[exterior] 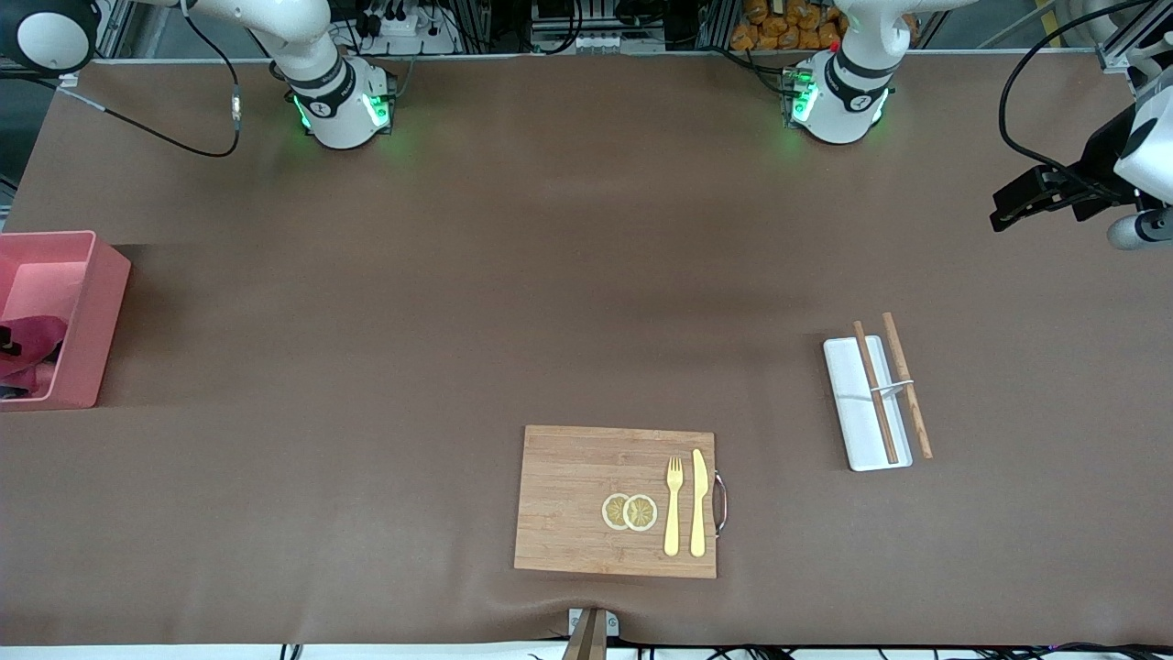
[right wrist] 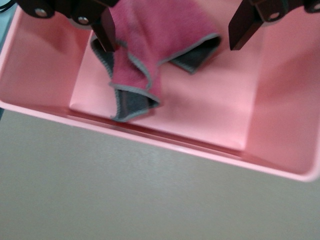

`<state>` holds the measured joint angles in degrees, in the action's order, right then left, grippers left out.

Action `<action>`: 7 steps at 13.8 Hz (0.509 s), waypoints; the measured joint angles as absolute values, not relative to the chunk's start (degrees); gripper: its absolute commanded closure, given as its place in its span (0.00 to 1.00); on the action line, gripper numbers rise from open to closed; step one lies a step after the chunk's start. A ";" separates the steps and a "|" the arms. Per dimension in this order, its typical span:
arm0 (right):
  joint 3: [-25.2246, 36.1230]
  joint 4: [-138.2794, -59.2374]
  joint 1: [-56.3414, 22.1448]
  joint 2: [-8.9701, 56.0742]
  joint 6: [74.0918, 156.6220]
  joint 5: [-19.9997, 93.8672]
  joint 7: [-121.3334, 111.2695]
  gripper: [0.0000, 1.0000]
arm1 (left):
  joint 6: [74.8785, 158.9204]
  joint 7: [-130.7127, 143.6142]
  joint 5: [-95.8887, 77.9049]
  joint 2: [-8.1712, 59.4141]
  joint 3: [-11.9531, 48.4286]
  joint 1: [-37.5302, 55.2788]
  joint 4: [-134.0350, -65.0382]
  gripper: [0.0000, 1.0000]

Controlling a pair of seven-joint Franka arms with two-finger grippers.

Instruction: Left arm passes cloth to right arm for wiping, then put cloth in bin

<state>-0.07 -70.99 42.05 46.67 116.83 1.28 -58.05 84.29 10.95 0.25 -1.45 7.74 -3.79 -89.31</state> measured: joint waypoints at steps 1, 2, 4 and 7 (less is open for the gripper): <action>-0.10 -69.11 41.24 46.52 113.72 1.26 -57.39 0.00 | 84.29 10.95 0.25 -1.45 7.74 -3.79 -89.36 0.00; -0.12 -67.29 40.25 46.39 111.04 1.25 -56.77 0.00 | 84.29 10.95 0.25 -1.44 7.73 -3.79 -89.40 0.00; -0.08 -64.84 37.67 45.33 107.34 1.10 -53.78 0.00 | 84.29 10.95 0.25 -1.44 7.72 -3.79 -89.43 0.00; -0.20 -63.48 32.58 40.62 99.33 -0.75 -43.40 0.00 | 84.29 10.95 0.25 -1.44 7.61 -3.88 -89.58 0.00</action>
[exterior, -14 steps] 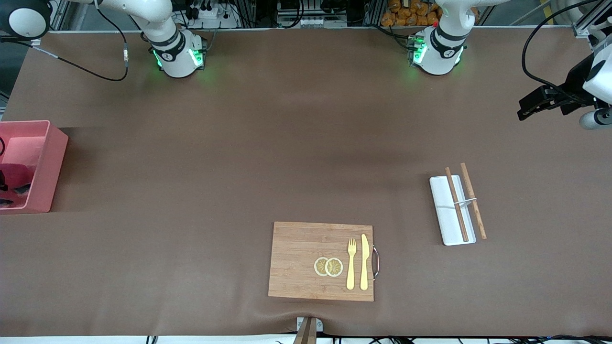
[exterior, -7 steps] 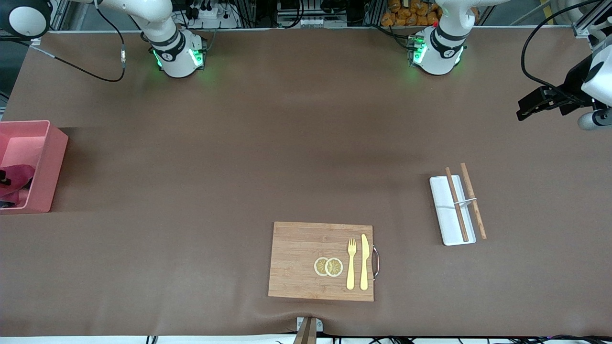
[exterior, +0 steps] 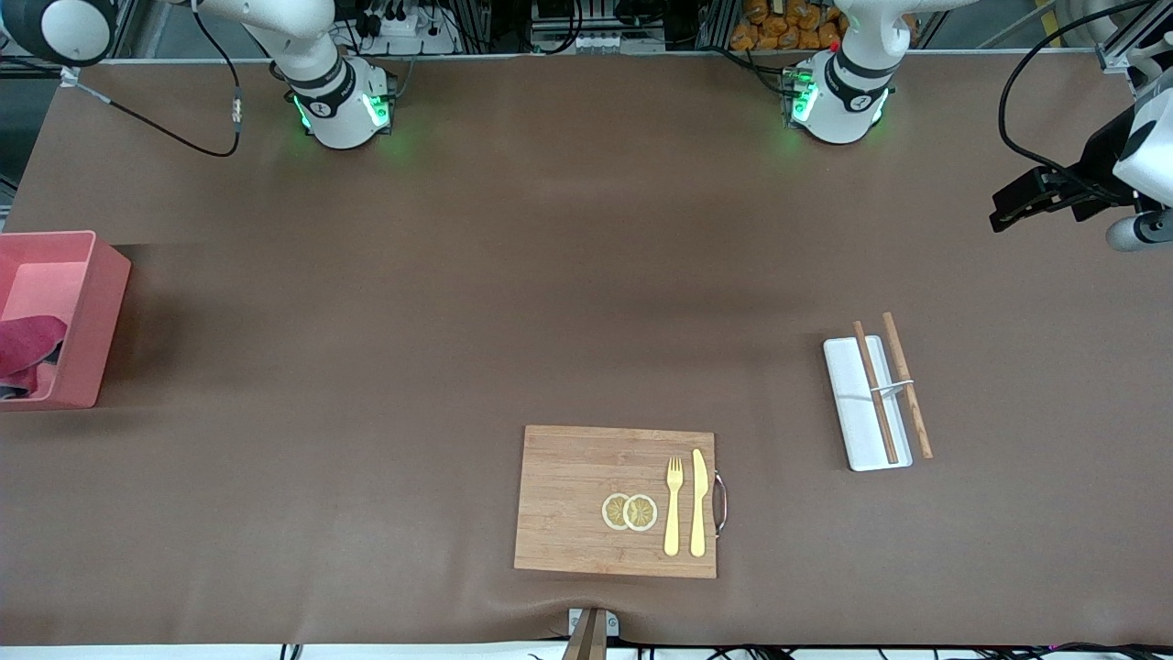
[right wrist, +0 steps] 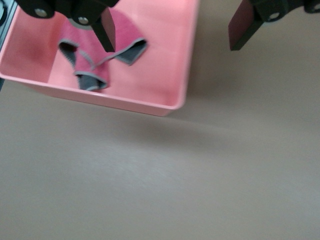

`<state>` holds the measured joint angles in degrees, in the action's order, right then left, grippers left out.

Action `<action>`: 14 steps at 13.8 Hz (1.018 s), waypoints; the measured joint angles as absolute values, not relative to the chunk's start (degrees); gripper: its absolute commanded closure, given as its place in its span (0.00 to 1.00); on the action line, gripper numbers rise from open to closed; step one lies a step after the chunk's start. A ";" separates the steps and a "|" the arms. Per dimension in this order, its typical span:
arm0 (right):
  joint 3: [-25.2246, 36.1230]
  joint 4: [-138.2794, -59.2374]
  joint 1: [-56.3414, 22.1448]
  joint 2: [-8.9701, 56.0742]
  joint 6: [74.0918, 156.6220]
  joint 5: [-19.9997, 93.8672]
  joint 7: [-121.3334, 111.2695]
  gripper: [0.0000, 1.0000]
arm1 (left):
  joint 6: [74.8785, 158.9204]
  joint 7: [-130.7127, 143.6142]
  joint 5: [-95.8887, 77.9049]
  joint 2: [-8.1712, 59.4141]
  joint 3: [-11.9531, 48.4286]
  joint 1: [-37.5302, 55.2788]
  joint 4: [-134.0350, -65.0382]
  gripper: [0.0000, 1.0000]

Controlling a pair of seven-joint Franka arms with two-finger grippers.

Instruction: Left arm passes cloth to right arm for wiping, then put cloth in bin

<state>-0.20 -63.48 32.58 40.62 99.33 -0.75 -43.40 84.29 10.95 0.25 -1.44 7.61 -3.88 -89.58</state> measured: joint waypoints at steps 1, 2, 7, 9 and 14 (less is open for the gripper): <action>-0.24 -63.43 30.50 38.48 96.12 -1.31 -39.37 0.00 | 84.29 10.95 0.25 -1.44 7.60 -3.93 -89.61 0.00; -0.27 -63.43 28.32 36.28 92.58 -1.53 -35.04 0.00 | 84.29 10.95 0.25 -1.43 7.59 -3.94 -89.65 0.00; -0.43 -65.27 18.52 28.30 82.65 -1.62 -16.69 0.00 | 84.29 10.95 0.25 -1.29 7.56 -3.98 -89.90 0.00; -0.52 -68.52 15.60 24.81 82.30 -1.07 -11.15 0.00 | 84.31 10.95 0.25 -1.20 7.55 -4.02 -89.98 0.00; -0.65 -79.13 10.03 13.18 82.45 3.41 1.18 0.00 | 84.46 10.95 0.25 -1.13 7.51 -4.09 -89.99 0.00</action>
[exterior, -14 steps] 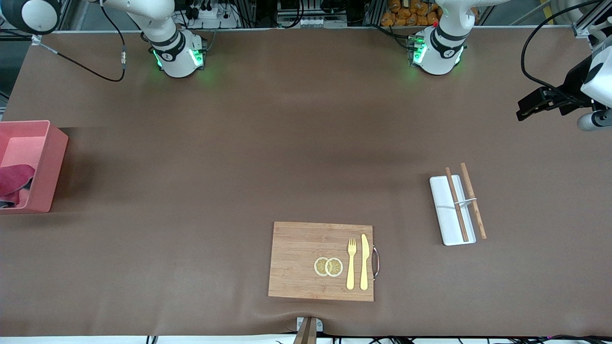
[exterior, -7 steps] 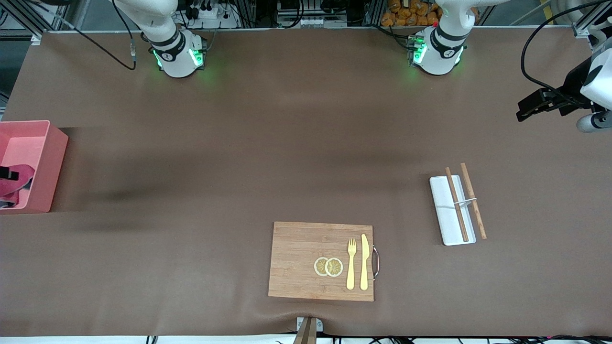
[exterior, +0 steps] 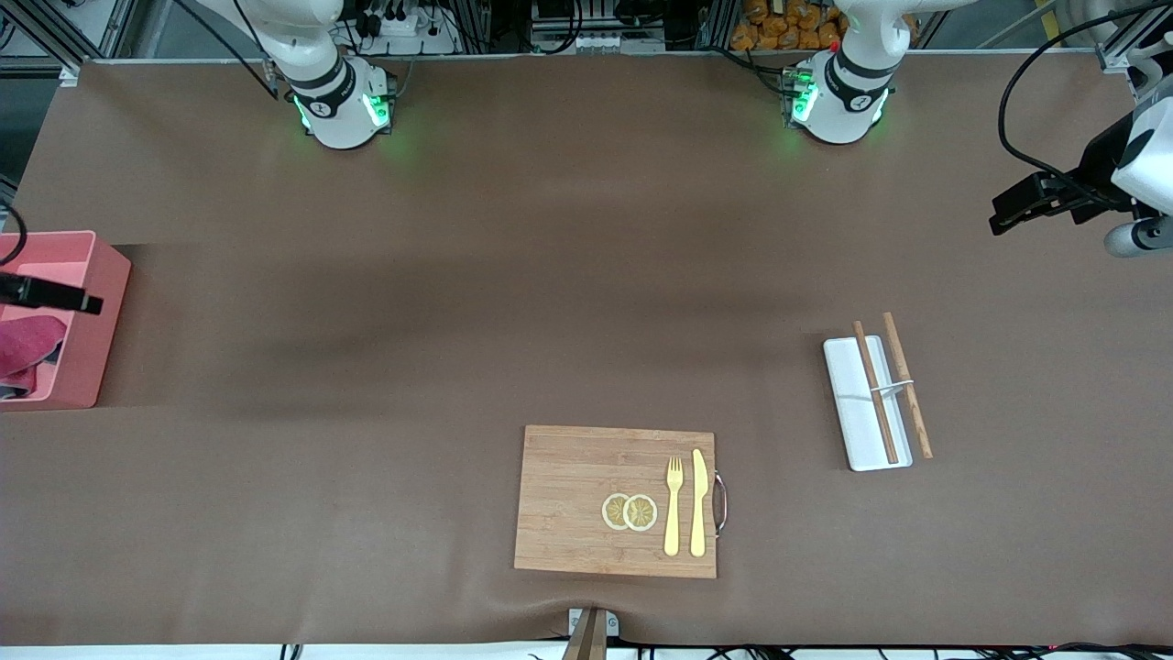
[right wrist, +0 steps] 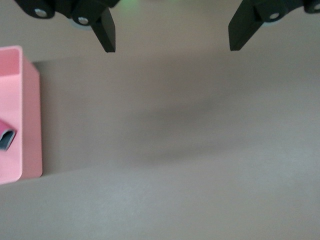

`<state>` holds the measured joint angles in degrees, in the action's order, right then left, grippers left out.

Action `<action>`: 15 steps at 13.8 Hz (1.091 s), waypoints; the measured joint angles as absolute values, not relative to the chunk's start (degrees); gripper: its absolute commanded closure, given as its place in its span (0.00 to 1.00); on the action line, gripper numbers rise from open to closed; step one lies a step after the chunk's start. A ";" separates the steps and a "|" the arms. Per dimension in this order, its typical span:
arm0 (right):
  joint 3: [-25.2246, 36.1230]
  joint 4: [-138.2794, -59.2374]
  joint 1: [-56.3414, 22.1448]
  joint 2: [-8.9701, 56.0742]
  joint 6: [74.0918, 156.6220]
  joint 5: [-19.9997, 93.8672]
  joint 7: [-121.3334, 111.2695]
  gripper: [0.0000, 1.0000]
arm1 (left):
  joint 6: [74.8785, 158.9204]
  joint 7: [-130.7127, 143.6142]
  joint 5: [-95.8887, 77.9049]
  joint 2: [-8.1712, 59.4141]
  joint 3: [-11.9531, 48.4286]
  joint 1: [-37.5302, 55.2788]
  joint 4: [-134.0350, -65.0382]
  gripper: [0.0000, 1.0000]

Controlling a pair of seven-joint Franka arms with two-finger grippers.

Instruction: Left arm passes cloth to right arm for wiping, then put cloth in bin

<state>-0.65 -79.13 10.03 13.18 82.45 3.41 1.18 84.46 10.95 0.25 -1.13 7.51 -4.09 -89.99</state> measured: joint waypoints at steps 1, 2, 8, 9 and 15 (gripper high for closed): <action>-0.68 -81.08 7.91 11.03 83.02 3.40 3.92 0.00 | 84.47 10.95 0.25 -1.13 7.50 -4.10 -89.99 0.00; -0.73 -83.63 5.76 8.76 84.79 3.33 5.91 0.00 | 84.48 10.95 0.25 -1.13 7.51 -4.10 -89.99 0.00; -0.81 -96.73 0.97 -0.87 92.38 3.14 11.78 0.00 | 84.72 10.95 0.25 -1.13 7.43 -4.16 -90.00 0.00; -0.75 -96.98 0.97 -1.05 92.85 3.07 11.91 0.00 | 84.89 10.95 0.25 -1.13 7.43 -4.16 -89.99 0.00; -0.31 -97.22 0.98 -1.05 96.09 2.36 11.99 0.00 | 85.39 10.89 0.25 -1.16 7.61 -4.02 -87.93 0.00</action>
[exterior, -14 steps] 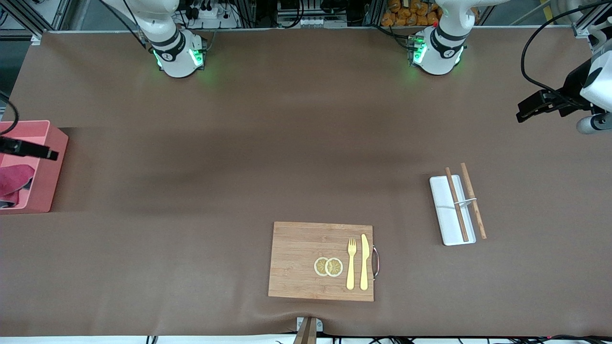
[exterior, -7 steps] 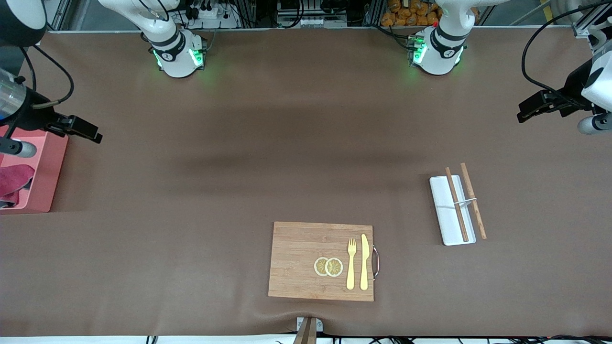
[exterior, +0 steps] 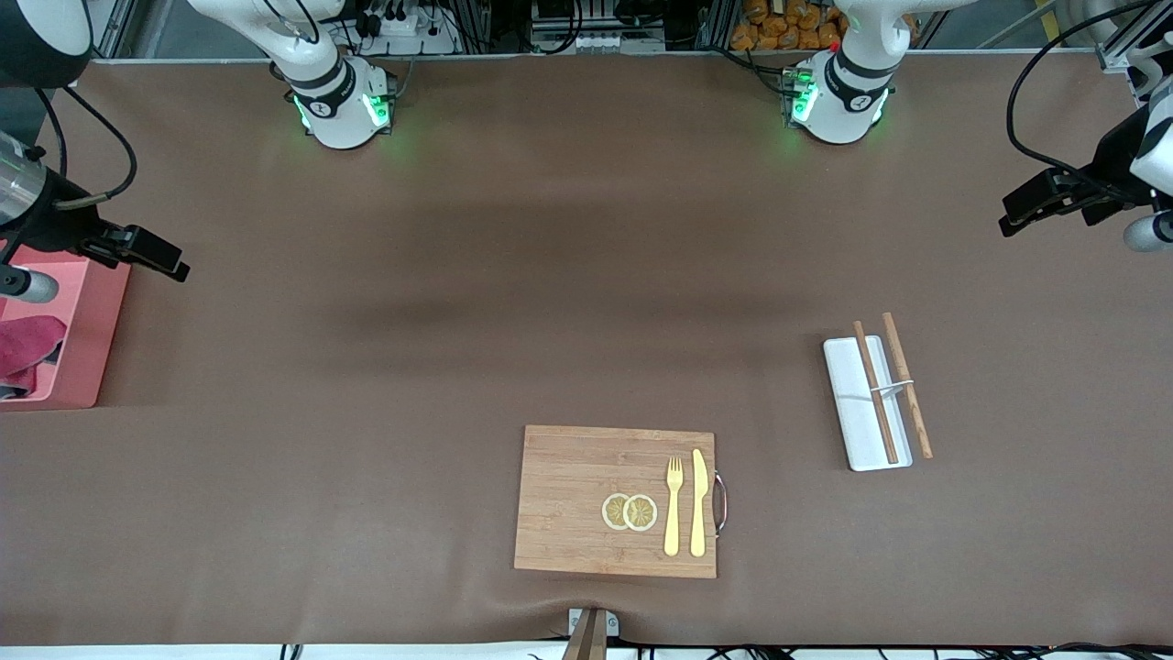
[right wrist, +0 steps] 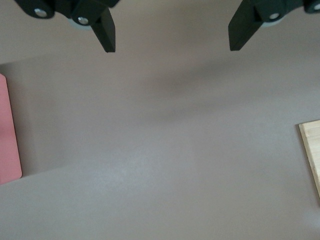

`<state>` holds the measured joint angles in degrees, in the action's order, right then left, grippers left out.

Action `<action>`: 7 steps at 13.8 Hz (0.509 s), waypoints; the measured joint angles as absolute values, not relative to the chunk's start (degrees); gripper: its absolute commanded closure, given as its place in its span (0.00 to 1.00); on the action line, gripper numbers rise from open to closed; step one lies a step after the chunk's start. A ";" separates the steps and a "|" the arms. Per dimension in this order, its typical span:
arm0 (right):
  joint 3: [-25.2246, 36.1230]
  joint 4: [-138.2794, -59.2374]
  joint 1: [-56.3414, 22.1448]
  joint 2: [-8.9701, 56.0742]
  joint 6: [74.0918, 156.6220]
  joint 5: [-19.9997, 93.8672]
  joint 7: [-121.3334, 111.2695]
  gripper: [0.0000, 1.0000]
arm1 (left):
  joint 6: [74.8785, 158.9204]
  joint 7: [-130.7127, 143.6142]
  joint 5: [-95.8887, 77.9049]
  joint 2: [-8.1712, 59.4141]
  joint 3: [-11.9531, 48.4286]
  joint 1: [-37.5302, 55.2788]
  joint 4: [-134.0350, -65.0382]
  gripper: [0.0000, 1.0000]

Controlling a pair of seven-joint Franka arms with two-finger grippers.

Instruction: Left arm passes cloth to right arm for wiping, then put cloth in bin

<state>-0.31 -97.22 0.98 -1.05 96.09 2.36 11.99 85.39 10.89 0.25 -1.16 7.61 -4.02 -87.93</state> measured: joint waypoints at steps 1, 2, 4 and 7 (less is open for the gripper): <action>-0.25 -97.13 0.98 -1.05 96.47 2.31 11.99 0.00 | 85.39 10.88 0.25 -1.16 7.68 -3.95 -87.69 0.00; -0.19 -96.90 0.98 -1.05 96.66 2.28 11.99 0.00 | 85.39 10.88 0.25 -1.16 7.70 -3.89 -87.57 0.00; -0.15 -96.05 0.98 -1.06 96.73 2.09 11.98 0.00 | 85.38 10.88 0.25 -1.16 7.72 -3.87 -87.54 0.00; -0.16 -94.75 0.98 -1.08 96.73 1.48 11.96 0.00 | 85.36 10.88 0.25 -1.09 7.72 -3.87 -87.54 0.00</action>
